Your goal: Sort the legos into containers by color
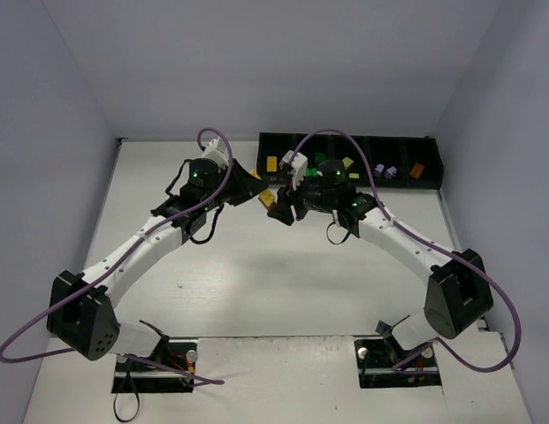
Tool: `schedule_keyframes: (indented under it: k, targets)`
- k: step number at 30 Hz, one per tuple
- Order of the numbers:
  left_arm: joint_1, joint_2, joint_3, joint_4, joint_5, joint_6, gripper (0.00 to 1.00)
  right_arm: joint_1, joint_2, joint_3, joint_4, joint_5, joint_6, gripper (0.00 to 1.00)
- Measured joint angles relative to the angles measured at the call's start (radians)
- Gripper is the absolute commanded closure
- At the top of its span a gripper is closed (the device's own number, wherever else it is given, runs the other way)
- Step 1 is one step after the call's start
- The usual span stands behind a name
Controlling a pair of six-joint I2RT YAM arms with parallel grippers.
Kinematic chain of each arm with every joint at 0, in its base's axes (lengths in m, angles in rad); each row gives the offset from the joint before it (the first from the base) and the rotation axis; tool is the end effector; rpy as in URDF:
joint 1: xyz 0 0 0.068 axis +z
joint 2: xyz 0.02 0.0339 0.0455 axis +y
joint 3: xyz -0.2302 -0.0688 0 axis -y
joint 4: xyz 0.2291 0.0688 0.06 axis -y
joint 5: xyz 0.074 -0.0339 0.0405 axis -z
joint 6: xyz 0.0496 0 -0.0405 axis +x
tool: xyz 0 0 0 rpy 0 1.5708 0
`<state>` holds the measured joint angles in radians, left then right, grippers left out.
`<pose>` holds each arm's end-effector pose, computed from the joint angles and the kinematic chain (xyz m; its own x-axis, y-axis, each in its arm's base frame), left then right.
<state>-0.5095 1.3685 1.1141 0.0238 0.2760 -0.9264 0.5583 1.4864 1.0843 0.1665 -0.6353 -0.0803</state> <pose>0.2807 -0.1723 0.3116 -0.6802 -0.5011 -0.5350 0.2615 0.5160 -0.8157 0.2776 0.2081 0.2818 -0.1239 -0.1535 -0.9804 -0.9287 0.3659 0.0601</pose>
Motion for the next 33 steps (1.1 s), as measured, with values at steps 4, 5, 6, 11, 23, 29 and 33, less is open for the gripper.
schedule_keyframes:
  k: [4, 5, 6, 11, 23, 29, 33]
  targets:
    - [0.000, 0.000, -0.014, 0.016, -0.005, -0.008, 1.00, 0.000, 0.000, 0.006, 0.008, -0.004, 0.002, 0.77]
    - [-0.001, 0.000, -0.016, 0.019, -0.006, -0.011, 1.00, 0.001, 0.001, 0.006, 0.007, -0.005, 0.005, 0.82]
    - [-0.001, 0.000, -0.017, 0.019, -0.006, -0.013, 1.00, 0.002, 0.002, 0.006, 0.008, -0.004, 0.006, 0.87]
    - [-0.002, 0.000, -0.017, 0.020, -0.008, -0.021, 1.00, 0.002, 0.003, 0.006, 0.010, -0.004, 0.007, 1.00]
    - [-0.023, -0.001, -0.059, 0.050, -0.045, -0.077, 1.00, 0.013, 0.051, 0.006, 0.011, -0.009, 0.028, 1.00]
    - [-0.035, -0.001, -0.063, 0.073, -0.064, -0.097, 1.00, 0.013, 0.070, 0.006, 0.016, -0.004, 0.046, 1.00]
    - [-0.037, -0.001, -0.063, 0.078, -0.074, -0.094, 1.00, 0.014, 0.082, 0.000, 0.024, 0.003, 0.053, 1.00]
